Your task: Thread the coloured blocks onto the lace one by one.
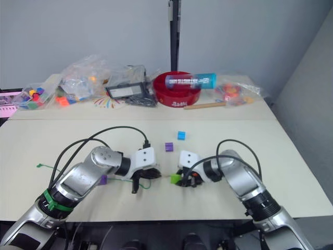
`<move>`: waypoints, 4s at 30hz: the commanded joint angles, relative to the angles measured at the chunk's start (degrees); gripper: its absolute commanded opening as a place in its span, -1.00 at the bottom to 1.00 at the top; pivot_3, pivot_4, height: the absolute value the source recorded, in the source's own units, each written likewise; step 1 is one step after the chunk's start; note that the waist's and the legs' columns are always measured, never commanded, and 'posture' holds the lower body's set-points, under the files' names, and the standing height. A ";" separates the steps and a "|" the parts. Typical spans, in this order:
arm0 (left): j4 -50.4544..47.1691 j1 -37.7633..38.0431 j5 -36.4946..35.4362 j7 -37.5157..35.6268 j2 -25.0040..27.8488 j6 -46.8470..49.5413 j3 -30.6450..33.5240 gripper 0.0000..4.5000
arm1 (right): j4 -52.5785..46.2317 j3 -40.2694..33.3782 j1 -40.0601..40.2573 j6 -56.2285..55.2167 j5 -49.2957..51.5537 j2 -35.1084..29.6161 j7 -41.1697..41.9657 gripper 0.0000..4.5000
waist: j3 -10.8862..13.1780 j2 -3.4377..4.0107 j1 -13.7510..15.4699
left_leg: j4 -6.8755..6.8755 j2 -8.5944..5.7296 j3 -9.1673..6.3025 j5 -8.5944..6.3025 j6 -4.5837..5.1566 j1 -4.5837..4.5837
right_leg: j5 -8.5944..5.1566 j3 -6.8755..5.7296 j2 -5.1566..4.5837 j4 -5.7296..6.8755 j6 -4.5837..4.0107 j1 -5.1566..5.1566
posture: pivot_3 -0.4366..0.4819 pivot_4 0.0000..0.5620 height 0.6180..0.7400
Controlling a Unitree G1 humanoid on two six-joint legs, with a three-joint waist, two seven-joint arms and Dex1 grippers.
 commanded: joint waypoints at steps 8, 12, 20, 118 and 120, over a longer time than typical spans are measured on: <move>-4.08 0.94 -2.72 0.63 -2.95 -1.02 -0.02 -1.00 | -0.59 4.31 1.76 4.04 -1.04 -0.02 -0.63 -0.41 | -0.01 0.00 0.24 | 0.01 -0.02 0.00 0.00 0.00 -0.01 | 0.00 0.00 -0.02 -0.01 0.01 0.01 | -0.05 -0.47 0.85; -5.61 1.24 -3.12 -0.14 -2.02 0.39 0.03 -1.00 | 0.18 4.17 1.62 4.35 -1.32 -0.20 -1.08 -0.41 | -0.02 0.00 0.23 | 0.01 -0.02 0.00 0.00 0.00 -0.01 | 0.00 0.00 -0.02 -0.01 0.01 0.01 | -0.05 -0.47 0.85; -8.62 0.96 -2.73 0.51 -0.33 3.46 0.90 -1.00 | -0.54 4.12 2.37 4.62 -1.32 -1.53 -0.81 -0.41 | -0.02 -0.01 0.24 | 0.02 -0.02 0.00 0.00 0.00 -0.01 | 0.00 0.00 -0.02 -0.01 0.01 0.02 | -0.05 -0.47 0.85; 10.64 5.58 -2.67 2.13 -8.26 -15.58 4.15 -0.99 | -3.98 6.61 -0.61 10.84 -0.37 -2.94 -3.70 -0.41 | -0.24 0.09 0.17 | 0.13 -0.02 -0.05 -0.01 0.02 -0.04 | 0.00 -0.04 -0.02 -0.05 0.04 0.04 | -0.05 -0.47 0.85; 10.02 5.59 -3.27 2.10 -8.12 -15.47 5.06 -0.87 | -4.09 6.34 -0.49 10.65 -0.25 -2.83 -4.04 -0.41 | -0.24 0.09 0.17 | 0.13 -0.02 -0.05 -0.01 0.02 -0.04 | 0.00 -0.03 -0.02 -0.05 0.03 0.04 | -0.05 -0.47 0.85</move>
